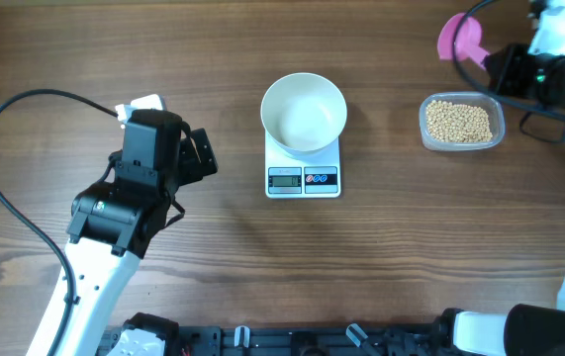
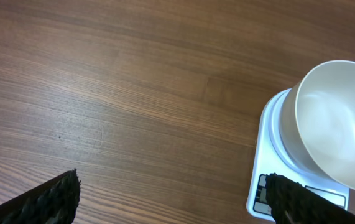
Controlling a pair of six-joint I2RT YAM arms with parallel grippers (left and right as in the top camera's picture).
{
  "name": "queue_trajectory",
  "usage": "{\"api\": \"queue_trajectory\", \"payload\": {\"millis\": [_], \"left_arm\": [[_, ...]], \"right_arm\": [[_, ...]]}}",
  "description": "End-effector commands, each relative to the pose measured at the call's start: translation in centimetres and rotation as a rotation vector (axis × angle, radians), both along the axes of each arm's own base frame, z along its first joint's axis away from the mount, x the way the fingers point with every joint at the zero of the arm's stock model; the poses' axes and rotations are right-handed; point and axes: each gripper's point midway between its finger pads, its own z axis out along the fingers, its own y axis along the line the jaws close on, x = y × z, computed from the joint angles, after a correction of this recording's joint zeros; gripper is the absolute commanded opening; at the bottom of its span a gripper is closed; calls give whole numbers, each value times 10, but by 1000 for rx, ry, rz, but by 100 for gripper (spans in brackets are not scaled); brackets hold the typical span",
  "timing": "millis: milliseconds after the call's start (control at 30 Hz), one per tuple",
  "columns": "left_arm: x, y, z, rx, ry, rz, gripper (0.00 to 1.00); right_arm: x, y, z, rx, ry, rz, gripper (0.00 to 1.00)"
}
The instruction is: Scoop item into bowl and weigh 150g on scale
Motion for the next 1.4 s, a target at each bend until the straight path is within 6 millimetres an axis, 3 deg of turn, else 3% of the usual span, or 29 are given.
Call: {"api": "queue_trajectory", "payload": {"millis": [0,133,233,367,467,500,767,1000,1167,1367], "left_arm": [[3,5,3,14,-17,16,100],[6,1,5,-4,-33,11,100],[7,-14,6,-73,-30,-49,100],[-2,-58,2,-215,23,-270,100],[-30,-109,0,-288,71,-696,100],[-35,-114,-2,-300,85,-742,100],[-35,-111,-28,-291,191,-724,100],[-33,-105,-30,-251,190,-708,100],[-43,-123,-8,-351,130,-795,100],[-58,-111,27,-304,-3,-776,100]], "right_arm": [[-3,-11,2,-230,6,4,4],[-8,-1,-3,-237,36,29,4],[-10,0,-5,-235,47,31,4],[-11,0,-5,-232,54,30,4],[-11,0,-5,-233,53,30,4],[-11,0,-5,-232,52,30,4],[-10,0,-4,-233,47,30,4],[-11,0,-5,-233,54,31,4],[-14,0,-7,-231,66,32,4],[-16,0,-9,-230,79,34,4]]}}
